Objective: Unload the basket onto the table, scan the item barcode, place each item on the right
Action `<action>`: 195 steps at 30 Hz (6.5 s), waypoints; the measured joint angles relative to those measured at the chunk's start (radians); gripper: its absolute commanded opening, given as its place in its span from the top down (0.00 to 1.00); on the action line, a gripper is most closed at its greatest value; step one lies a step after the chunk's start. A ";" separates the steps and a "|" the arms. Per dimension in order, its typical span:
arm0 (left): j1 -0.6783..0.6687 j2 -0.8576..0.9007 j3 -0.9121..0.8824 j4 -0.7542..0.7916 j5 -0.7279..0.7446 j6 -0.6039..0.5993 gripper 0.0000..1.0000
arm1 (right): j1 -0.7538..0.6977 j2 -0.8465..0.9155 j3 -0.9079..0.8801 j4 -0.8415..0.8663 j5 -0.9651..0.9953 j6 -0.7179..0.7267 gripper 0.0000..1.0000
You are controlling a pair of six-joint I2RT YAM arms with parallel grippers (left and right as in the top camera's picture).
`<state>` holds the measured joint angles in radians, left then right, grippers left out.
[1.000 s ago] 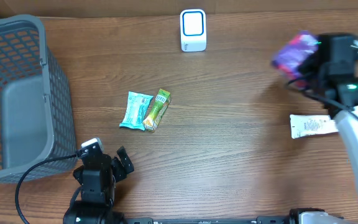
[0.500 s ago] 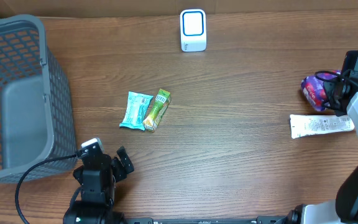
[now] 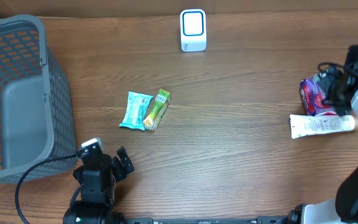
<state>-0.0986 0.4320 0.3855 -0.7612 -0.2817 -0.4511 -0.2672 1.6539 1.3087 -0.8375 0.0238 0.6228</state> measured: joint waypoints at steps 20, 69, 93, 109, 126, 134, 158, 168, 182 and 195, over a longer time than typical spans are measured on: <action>0.000 0.000 0.000 0.000 0.000 0.000 0.00 | 0.735 0.087 0.077 0.119 -0.330 0.087 0.07; 0.000 0.000 0.000 0.000 0.000 0.000 0.00 | 1.120 0.394 0.071 0.401 -0.011 0.104 0.46; 0.000 0.000 0.000 0.000 0.000 0.000 0.00 | 1.039 0.328 0.068 0.169 0.016 -0.154 0.95; 0.000 0.000 0.000 0.000 0.000 0.000 0.00 | 1.032 -0.049 0.059 0.101 0.354 -0.518 0.94; 0.000 0.000 0.000 0.000 0.000 0.000 0.00 | 0.993 -0.113 -0.023 0.095 0.368 -0.584 0.94; 0.000 0.000 0.000 0.000 0.000 0.000 0.00 | 0.990 -0.063 -0.059 0.102 0.367 -0.582 0.94; 0.000 0.000 0.000 0.000 0.000 0.000 0.00 | 0.980 -0.059 -0.283 0.360 0.373 -0.535 0.93; 0.000 0.000 0.000 0.000 0.000 0.000 0.01 | 0.955 0.077 -0.322 0.428 0.347 -0.388 0.96; 0.000 0.000 0.000 0.000 0.000 0.000 0.00 | 0.934 0.100 -0.326 0.390 0.319 -0.333 0.60; 0.000 0.000 0.000 0.000 0.000 0.000 0.00 | 0.840 -0.120 -0.177 0.290 0.193 -0.335 0.53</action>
<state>-0.0986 0.4320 0.3855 -0.7612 -0.2813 -0.4511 0.5728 1.5337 1.1316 -0.5480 0.2169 0.2874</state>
